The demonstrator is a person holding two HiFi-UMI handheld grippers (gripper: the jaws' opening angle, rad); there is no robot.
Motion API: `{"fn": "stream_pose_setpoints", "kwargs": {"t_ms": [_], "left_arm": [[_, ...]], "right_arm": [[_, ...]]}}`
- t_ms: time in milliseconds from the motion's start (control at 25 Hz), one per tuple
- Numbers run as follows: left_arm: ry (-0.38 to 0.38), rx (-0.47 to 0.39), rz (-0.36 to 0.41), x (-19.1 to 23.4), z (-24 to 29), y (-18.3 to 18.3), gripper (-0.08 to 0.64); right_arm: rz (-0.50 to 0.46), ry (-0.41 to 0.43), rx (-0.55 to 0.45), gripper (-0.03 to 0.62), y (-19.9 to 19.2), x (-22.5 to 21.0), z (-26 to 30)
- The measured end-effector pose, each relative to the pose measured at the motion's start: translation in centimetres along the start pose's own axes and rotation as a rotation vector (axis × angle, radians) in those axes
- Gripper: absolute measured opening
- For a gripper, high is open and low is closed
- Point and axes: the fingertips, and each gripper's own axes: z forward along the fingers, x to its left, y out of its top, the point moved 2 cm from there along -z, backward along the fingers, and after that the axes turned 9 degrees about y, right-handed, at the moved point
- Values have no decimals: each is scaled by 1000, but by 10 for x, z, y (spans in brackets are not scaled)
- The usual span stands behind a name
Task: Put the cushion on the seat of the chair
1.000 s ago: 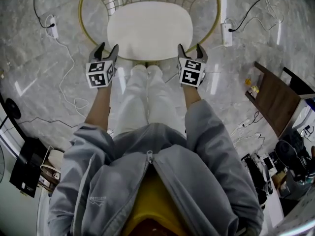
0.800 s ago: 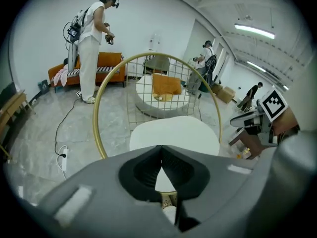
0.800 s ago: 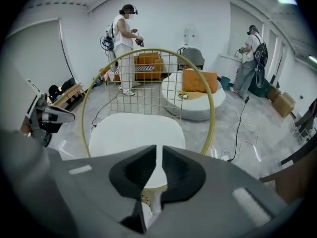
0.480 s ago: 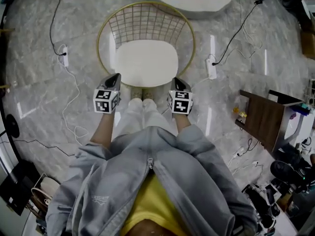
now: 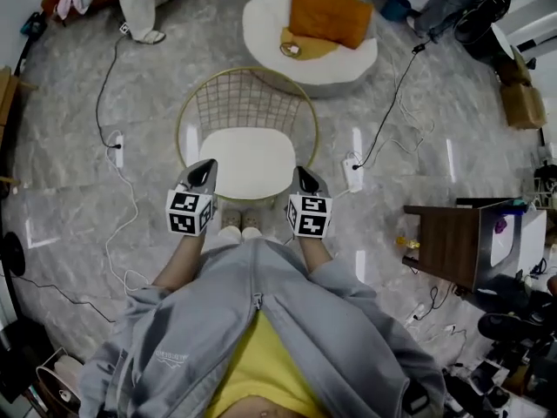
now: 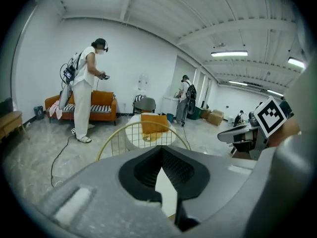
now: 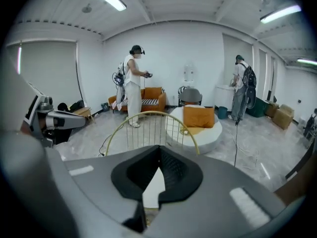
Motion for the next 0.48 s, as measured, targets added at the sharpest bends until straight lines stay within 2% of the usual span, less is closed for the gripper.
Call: {"fn": "stream_pose_setpoints", "kwargs": {"t_ms": [280,480], "left_arm": [[30,-233,27,-14,-46,104,6],[52,-359,72,-27,-77,162,6]], "right_arm": [[-111,9,-249,0,108,28,-49],[-211,27,-401,0,169,51,-85]]}}
